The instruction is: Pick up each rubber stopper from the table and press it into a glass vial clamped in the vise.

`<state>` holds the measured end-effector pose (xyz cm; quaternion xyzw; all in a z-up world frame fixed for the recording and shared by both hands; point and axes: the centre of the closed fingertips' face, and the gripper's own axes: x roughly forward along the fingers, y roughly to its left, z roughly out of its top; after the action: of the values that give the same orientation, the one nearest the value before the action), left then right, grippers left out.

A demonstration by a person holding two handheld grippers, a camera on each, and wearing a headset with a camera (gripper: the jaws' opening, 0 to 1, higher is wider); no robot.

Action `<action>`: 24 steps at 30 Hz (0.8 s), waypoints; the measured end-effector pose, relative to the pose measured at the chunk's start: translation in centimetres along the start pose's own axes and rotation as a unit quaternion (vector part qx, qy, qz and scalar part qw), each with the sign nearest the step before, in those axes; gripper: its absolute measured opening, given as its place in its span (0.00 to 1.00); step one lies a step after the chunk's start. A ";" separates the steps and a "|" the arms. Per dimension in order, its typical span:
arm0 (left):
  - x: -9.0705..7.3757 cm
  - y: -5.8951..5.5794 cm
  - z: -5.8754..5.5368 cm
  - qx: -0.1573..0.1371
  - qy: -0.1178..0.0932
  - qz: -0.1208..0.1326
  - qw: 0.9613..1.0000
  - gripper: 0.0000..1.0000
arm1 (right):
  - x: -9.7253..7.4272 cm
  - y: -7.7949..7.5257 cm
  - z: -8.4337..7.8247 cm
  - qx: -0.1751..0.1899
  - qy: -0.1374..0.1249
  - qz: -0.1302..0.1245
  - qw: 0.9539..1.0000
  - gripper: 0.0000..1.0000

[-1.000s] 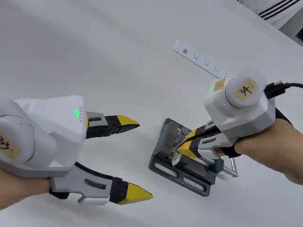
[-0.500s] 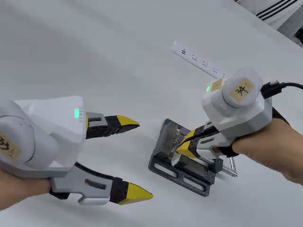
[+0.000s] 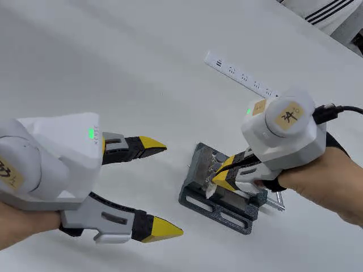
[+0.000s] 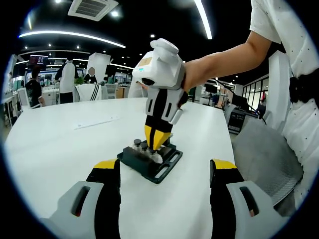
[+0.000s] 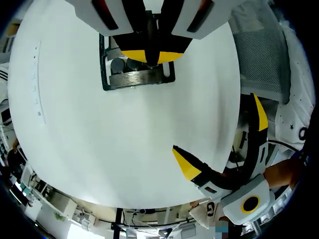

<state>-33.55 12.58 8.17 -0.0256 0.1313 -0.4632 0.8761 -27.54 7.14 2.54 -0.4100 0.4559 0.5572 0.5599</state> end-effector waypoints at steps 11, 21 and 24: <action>0.3 0.2 0.2 -0.001 -0.004 0.000 1.000 0.72 | -0.1 0.3 -0.1 0.011 0.004 0.011 1.000 0.01; 0.6 -0.3 0.5 0.004 -0.004 -0.006 1.000 0.72 | -0.1 0.2 -0.2 0.018 0.002 0.013 1.000 0.02; 0.5 -0.3 0.6 0.007 -0.001 -0.007 1.000 0.72 | -0.3 0.1 -0.3 0.026 -0.005 0.020 0.999 0.02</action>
<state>-33.38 11.95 8.74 -0.0207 0.1268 -0.4698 0.8734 -27.69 6.77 2.75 -0.3830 0.4757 0.5583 0.5616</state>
